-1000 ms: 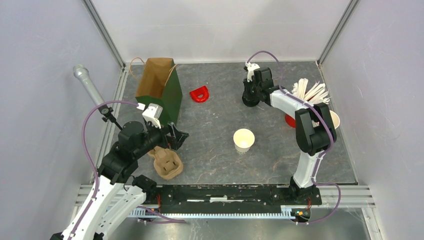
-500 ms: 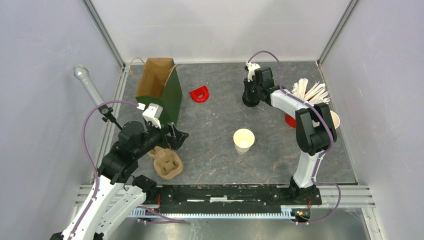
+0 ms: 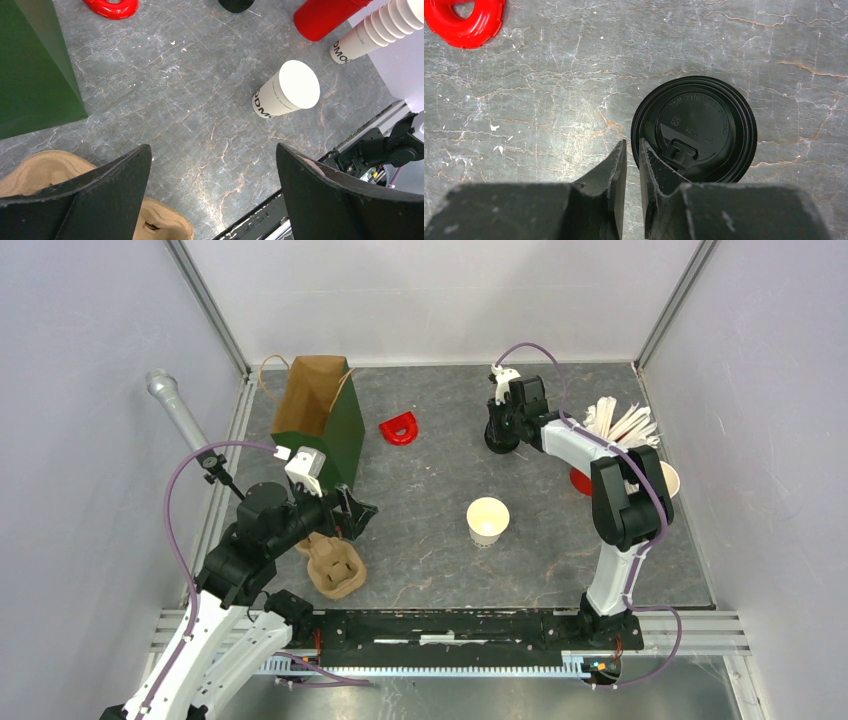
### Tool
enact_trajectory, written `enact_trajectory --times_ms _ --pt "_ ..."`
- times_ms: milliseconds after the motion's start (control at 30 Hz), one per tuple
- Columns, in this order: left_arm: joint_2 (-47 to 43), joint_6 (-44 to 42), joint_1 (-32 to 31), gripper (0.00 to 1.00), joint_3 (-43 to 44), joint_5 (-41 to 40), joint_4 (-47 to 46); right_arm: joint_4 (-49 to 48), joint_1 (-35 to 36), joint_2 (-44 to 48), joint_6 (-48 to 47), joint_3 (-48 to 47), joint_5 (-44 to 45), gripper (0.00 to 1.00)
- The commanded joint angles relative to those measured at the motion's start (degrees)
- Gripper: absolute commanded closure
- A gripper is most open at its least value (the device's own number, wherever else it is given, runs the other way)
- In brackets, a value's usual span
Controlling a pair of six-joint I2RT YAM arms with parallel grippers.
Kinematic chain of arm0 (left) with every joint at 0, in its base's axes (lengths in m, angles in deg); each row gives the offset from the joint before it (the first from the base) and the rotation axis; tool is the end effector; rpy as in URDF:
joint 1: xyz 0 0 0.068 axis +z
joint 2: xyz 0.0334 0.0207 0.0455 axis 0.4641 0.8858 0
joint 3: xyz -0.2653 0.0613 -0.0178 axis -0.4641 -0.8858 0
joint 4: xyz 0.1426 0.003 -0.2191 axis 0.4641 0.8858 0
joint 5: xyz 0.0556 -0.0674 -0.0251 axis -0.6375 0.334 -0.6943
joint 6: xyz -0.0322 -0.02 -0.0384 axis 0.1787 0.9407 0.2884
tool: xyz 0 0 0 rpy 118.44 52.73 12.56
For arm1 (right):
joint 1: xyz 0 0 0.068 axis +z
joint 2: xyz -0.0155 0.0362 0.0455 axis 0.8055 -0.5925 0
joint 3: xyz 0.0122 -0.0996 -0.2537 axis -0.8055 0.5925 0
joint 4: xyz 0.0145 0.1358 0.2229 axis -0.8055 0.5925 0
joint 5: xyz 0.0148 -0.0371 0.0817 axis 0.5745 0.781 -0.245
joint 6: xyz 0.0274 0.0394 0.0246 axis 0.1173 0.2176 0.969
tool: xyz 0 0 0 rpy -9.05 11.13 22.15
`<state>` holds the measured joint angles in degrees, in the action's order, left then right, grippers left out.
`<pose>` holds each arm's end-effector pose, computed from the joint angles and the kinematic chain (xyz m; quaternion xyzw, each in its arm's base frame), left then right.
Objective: Pack the takeout coffee
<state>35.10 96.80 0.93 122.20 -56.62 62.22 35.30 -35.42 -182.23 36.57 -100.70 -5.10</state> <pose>0.1054 -0.0599 0.3248 0.0998 0.8172 -0.2856 0.4906 0.4005 0.1367 0.2085 -0.1247 0.9000 0.1407 0.3932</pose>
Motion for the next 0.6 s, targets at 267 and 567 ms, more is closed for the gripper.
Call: enact_trajectory --times_ms 267,567 --pt "0.1 0.9 0.3 0.0 0.0 1.6 -1.1 -1.1 -0.1 -0.3 -0.6 -2.5 -0.5 0.77" --pt "0.2 0.9 0.3 0.0 0.0 1.7 -1.2 -0.9 -0.1 -1.0 -0.5 -3.1 -0.7 0.8"
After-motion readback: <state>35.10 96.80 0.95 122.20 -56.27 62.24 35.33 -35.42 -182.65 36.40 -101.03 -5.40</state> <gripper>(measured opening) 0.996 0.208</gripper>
